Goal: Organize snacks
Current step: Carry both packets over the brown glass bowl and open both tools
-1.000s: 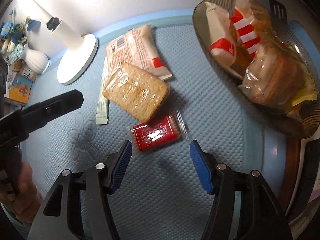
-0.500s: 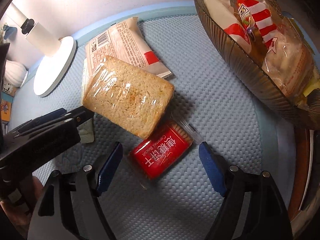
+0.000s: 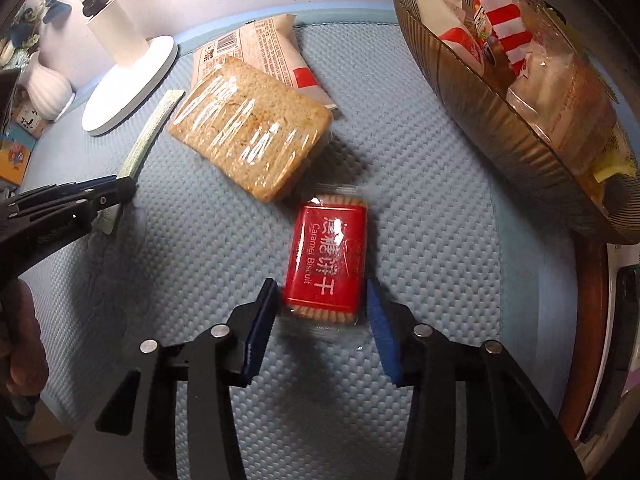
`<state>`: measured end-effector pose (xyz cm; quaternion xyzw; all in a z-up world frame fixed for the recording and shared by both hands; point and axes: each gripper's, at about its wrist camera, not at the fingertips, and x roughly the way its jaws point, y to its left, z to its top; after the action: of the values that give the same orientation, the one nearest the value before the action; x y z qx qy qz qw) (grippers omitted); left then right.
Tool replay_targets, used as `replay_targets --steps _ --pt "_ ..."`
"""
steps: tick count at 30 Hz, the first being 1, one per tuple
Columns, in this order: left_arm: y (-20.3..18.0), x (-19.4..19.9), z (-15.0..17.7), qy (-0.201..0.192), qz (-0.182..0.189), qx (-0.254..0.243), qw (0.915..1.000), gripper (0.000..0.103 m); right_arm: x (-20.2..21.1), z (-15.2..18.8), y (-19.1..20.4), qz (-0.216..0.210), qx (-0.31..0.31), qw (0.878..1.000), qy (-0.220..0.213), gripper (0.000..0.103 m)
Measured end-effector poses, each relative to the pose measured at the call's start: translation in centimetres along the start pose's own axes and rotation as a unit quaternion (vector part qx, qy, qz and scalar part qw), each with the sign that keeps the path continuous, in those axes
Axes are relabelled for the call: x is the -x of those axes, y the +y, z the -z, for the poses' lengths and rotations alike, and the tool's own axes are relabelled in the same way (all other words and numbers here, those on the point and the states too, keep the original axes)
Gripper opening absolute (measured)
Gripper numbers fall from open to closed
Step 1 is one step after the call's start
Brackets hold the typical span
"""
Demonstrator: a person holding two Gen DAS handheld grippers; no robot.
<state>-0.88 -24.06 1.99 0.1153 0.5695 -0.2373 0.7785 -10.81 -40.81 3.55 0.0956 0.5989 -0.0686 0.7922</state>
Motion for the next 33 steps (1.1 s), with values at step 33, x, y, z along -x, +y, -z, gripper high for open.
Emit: replay_targets --steps 33 --pt "4.4 1.4 0.7 -0.008 -0.042 0.044 0.9981 0.019 -1.4 0.4 8.8 0.017 0.028 0.999 0.041 0.052"
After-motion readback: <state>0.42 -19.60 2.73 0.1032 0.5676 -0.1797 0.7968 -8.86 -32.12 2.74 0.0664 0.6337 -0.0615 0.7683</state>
